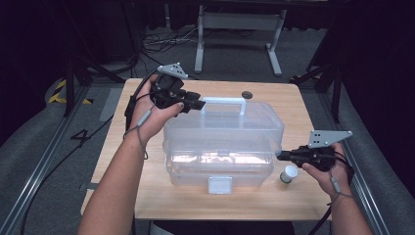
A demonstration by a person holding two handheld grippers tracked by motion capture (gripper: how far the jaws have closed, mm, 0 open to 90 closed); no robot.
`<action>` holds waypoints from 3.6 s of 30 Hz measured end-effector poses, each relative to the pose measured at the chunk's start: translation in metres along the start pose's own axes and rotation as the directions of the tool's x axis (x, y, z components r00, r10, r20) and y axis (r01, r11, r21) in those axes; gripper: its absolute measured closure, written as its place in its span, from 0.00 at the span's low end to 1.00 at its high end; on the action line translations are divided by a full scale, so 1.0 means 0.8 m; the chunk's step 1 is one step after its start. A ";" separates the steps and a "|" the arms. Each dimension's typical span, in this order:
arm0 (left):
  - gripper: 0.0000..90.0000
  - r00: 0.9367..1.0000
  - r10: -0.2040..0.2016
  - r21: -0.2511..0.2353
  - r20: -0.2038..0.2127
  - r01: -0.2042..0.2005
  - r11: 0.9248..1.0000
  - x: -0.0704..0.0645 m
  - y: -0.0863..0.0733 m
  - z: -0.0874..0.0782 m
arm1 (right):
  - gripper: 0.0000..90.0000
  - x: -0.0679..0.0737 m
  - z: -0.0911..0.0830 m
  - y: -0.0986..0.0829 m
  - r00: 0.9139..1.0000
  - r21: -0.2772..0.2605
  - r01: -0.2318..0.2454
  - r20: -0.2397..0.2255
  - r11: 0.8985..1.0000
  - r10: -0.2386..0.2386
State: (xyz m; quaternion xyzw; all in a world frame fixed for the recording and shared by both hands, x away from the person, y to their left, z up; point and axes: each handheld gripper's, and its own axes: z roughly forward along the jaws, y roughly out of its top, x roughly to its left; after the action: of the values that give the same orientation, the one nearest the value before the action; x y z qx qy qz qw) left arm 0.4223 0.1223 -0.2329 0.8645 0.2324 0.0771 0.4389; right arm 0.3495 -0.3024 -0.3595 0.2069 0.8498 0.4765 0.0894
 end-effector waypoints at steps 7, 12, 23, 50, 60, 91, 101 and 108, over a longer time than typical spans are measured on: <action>0.76 1.000 0.008 -0.024 0.012 -0.008 1.000 -0.014 -0.006 -0.021 | 1.00 -0.001 -0.003 0.006 1.000 -0.037 -0.015 0.024 0.999 0.016; 0.77 1.000 0.016 -0.032 0.020 -0.016 0.999 -0.023 -0.010 -0.029 | 1.00 -0.003 -0.005 0.009 0.999 -0.063 -0.031 0.042 0.998 0.033; 0.80 0.999 0.034 -0.052 0.028 -0.032 0.998 -0.052 -0.024 -0.049 | 1.00 -0.009 -0.003 0.024 0.996 -0.113 -0.039 0.082 0.993 0.048; 0.81 0.997 -0.060 -0.163 -0.051 0.051 0.985 -0.074 -0.125 -0.045 | 1.00 -0.014 -0.002 0.037 0.981 -0.187 -0.092 0.149 0.978 0.121; 0.82 0.990 -0.117 -0.174 -0.084 0.101 0.979 -0.061 -0.156 -0.026 | 1.00 -0.010 -0.002 0.036 0.980 -0.184 -0.095 0.157 0.978 0.124; 1.00 0.949 -0.198 -0.226 -0.246 0.143 0.964 -0.034 -0.172 0.002 | 1.00 0.004 -0.009 0.026 0.978 -0.183 -0.075 0.179 0.980 0.109; 1.00 0.952 -0.209 -0.225 -0.224 0.158 0.961 -0.029 -0.170 0.001 | 0.86 0.011 -0.020 0.021 0.968 -0.155 -0.072 0.228 0.985 0.107; 1.00 0.954 -0.205 -0.219 -0.218 0.157 0.963 -0.026 -0.167 -0.001 | 0.64 0.007 -0.018 0.019 0.920 -0.169 -0.065 0.373 0.984 0.124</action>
State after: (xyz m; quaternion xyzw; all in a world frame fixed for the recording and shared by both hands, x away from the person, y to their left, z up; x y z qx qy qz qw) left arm 0.3589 0.1807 -0.3375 0.7758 0.3529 0.1625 0.4972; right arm 0.3431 -0.3041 -0.3389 0.3290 0.7660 0.4946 0.2456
